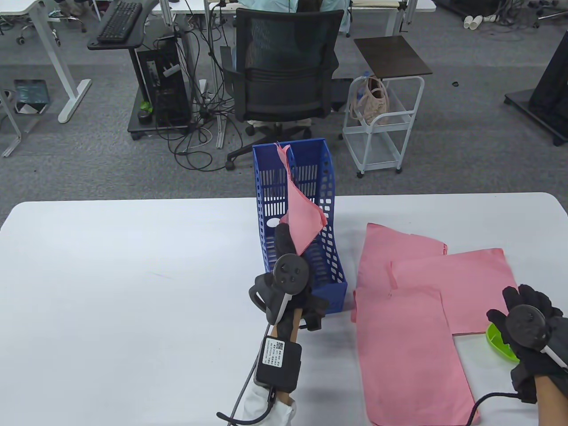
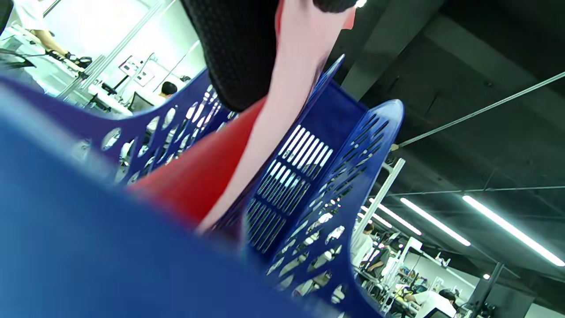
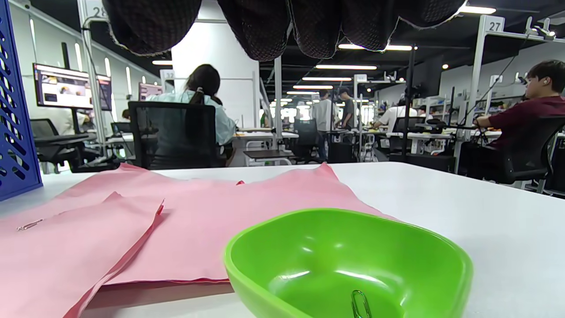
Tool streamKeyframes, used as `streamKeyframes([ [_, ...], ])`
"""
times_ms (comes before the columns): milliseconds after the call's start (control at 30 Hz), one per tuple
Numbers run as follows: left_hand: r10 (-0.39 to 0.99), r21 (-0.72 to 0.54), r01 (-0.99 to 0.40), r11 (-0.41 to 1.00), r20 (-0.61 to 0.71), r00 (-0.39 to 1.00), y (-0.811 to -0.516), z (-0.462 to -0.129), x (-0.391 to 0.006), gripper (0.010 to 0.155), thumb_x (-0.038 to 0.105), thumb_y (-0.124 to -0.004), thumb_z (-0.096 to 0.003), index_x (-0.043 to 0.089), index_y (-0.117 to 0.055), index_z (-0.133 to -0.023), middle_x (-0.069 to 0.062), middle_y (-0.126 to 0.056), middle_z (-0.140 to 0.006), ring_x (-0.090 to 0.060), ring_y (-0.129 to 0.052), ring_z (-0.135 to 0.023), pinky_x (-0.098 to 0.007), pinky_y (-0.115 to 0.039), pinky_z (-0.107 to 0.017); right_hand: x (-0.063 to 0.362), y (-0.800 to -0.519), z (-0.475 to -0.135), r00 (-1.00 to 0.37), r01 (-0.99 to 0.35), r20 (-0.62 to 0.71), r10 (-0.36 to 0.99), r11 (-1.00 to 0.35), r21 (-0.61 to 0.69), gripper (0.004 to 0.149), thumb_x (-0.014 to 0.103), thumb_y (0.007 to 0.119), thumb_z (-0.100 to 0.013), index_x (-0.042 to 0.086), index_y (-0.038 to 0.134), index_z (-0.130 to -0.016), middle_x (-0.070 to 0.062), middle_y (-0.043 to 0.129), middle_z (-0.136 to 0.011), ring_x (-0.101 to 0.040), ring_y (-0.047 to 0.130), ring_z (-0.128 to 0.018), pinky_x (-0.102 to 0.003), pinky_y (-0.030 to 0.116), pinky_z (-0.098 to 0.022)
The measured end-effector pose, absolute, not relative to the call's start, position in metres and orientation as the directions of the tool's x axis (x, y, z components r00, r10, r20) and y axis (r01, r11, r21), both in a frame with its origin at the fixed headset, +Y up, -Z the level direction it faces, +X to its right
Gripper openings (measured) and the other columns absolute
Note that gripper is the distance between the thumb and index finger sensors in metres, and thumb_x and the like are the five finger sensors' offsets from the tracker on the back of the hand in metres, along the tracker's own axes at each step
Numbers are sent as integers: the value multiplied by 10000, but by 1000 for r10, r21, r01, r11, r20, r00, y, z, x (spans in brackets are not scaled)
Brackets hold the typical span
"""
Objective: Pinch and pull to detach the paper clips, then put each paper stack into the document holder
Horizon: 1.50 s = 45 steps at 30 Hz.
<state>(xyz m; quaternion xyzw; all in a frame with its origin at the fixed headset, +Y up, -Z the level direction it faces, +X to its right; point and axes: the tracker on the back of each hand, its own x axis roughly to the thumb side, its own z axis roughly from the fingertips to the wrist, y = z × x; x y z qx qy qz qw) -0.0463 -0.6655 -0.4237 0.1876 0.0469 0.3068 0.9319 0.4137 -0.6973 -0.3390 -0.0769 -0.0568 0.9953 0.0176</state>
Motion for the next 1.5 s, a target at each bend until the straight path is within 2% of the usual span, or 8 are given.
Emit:
streamKeyframes([
  [267, 533, 314, -506, 804, -1, 846, -681, -428, -48, 624, 239, -546, -591, 23, -300, -1122, -205, -585, -1078, -278, -933, -848, -316, -886, -598, 412, -699, -339, -989, -8, -146, 22, -995, -98, 695, 492, 569, -573, 129, 429, -1148, -288, 383, -1206, -556, 406, -1087, -666, 399, -782],
  [400, 498, 255, -495, 830, 58, 865, -678, -427, -52, 721, 407, -603, -573, 17, -359, -1128, -202, -647, -1058, -305, -892, -888, -363, -844, -631, 411, -699, -339, -989, -4, -145, 18, -996, -93, 694, 492, 569, -572, 130, 432, -1147, -284, 385, -1206, -557, 406, -1086, -664, 401, -782],
  [467, 443, 215, -461, 861, 125, 888, -675, -424, -54, 927, 629, -510, -494, -5, -317, -1142, -271, -602, -1072, -439, -800, -918, -512, -737, -644, 411, -699, -339, -989, -4, -145, 18, -996, -93, 693, 493, 568, -572, 132, 431, -1147, -286, 385, -1206, -559, 410, -1084, -664, 402, -781],
  [500, 400, 194, -426, 884, 161, 903, -673, -422, -55, 919, 619, -507, -526, -15, -296, -1157, -245, -582, -1105, -405, -782, -968, -480, -731, -692, 410, -698, -338, -990, -2, -142, 15, -996, -90, 694, 493, 569, -571, 129, 432, -1147, -286, 388, -1205, -558, 409, -1084, -663, 404, -781],
  [700, 215, 33, -234, 972, 287, 933, -666, -405, -63, 997, 644, -306, -505, -63, -102, -1178, -356, -291, -1199, -589, -412, -1101, -687, -358, -766, 401, -699, -340, -993, 22, -117, -13, -997, -73, 698, 499, 570, -568, 133, 434, -1146, -285, 390, -1204, -555, 416, -1083, -660, 416, -779],
  [933, 38, 8, -43, 999, 321, 946, -670, -376, -83, 975, 633, -243, -493, -37, -9, -1161, -343, -83, -1196, -593, -146, -1096, -671, -170, -753, 367, -691, -353, -997, 79, 22, -81, -995, -68, 672, 506, 613, -547, 230, 447, -1136, -267, 389, -1215, -550, 405, -1092, -656, 420, -784],
  [1233, -77, 6, 79, 997, 319, 945, -687, -345, -115, 959, 640, -256, -485, 5, 60, -1131, -303, 32, -1163, -580, 13, -1032, -678, -83, -705, 295, -646, -404, -967, 75, 245, -75, -997, -8, 800, 527, 705, -484, 281, 334, -1149, -255, 266, -1248, -576, 285, -1109, -683, 339, -793],
  [1500, -63, 24, 59, 998, 253, 965, -696, -334, -141, 948, 630, -261, -494, 4, 60, -1129, -298, 24, -1163, -574, 8, -1037, -666, -90, -717, 222, -672, -463, -941, 85, 338, 2, -966, 243, 832, 468, 774, -509, 317, 254, -1142, -269, 133, -1245, -603, 191, -1094, -694, 287, -791],
])
